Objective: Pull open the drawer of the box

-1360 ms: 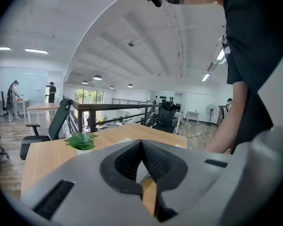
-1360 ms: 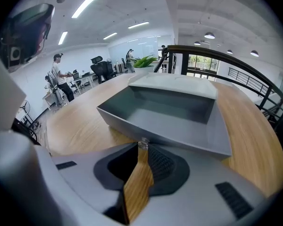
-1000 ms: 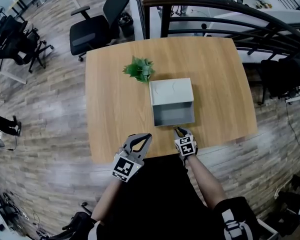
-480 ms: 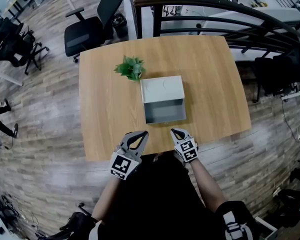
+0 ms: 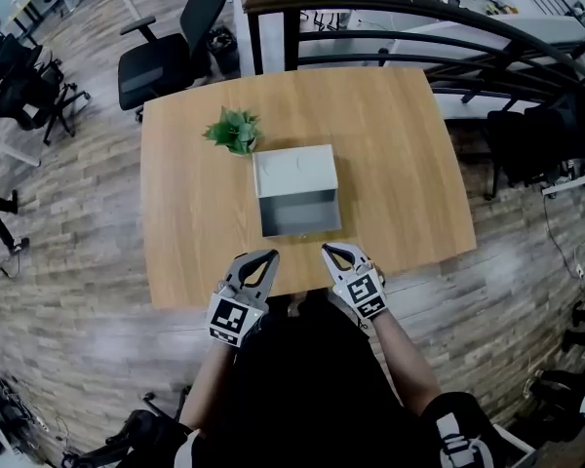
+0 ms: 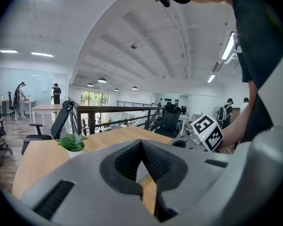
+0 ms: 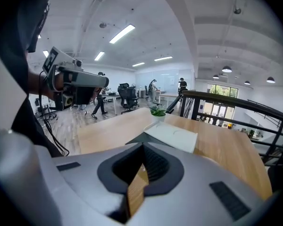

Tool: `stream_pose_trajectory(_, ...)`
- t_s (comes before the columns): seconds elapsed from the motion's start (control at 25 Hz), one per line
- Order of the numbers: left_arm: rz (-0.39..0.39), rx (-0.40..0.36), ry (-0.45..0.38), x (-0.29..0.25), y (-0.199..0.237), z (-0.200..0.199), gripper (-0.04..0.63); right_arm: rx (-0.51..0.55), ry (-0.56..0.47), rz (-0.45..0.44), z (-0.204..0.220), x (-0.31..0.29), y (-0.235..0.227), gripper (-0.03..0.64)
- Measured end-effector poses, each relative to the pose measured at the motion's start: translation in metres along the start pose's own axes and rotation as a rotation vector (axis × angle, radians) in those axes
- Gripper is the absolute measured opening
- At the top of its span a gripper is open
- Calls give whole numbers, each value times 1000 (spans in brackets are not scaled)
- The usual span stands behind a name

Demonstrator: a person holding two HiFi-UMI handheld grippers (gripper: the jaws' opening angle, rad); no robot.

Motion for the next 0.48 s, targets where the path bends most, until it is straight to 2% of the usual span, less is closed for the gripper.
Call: stream_pose_trajectory(0.48,-92,20,-13,-20,-26,-2,23,61,-80,-47,-7,44,-21,25)
Point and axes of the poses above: the fingertips, and each gripper's own axes: x backward along the fingers, y to its left, z out of its underside, the point moved 2 cm from there along x, backward along the fingers, and after that the axes turned 3 degrees about y, right-handed, at the moved point
